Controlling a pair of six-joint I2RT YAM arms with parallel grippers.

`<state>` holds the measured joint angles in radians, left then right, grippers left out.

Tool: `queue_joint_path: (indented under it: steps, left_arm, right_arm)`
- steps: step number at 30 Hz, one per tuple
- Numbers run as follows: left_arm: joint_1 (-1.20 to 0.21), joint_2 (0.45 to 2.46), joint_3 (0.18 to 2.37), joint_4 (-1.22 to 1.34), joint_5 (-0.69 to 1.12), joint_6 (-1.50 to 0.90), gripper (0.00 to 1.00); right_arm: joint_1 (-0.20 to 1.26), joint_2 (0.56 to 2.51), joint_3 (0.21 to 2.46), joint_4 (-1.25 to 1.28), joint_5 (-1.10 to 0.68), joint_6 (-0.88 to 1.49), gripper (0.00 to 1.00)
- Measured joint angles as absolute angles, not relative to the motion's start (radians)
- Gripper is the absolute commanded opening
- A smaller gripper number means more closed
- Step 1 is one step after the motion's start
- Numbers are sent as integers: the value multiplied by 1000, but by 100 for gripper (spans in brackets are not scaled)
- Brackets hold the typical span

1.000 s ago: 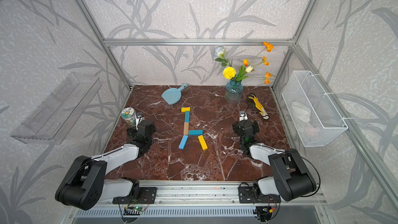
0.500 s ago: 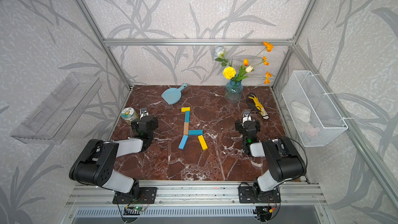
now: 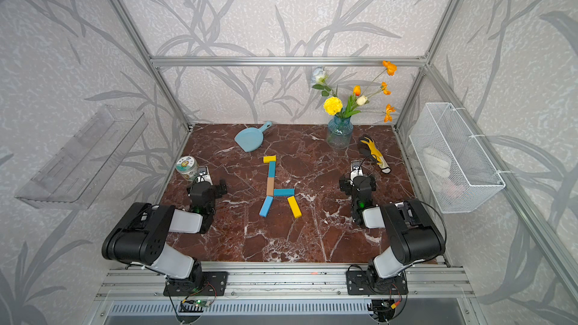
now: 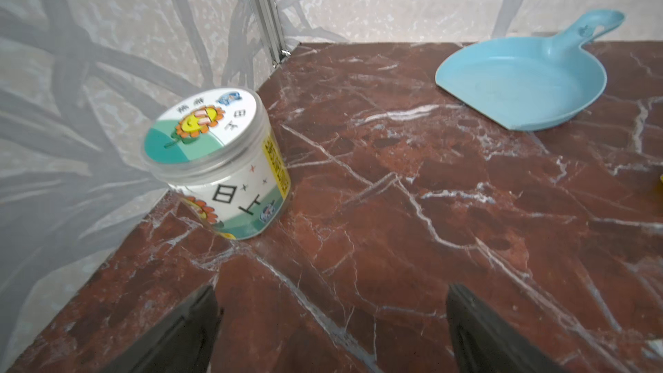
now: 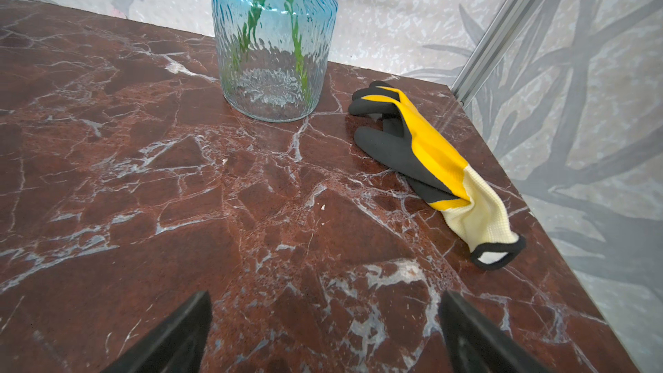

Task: Assemble a giraffe with building blocks
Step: Reset both arms

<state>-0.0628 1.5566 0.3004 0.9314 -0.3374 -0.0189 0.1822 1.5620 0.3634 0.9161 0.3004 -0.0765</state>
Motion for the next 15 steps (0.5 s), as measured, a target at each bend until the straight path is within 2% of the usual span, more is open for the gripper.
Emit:
queue_joint_path:
  steps: [6, 15]
  left_arm:
    - [-3, 1544, 397, 868, -247, -41, 100]
    - [-1, 1542, 400, 823, -210, -47, 100]
  right_arm:
    - [181, 1560, 364, 902, 294, -76, 99]
    - [178, 1560, 364, 892, 294, -75, 99]
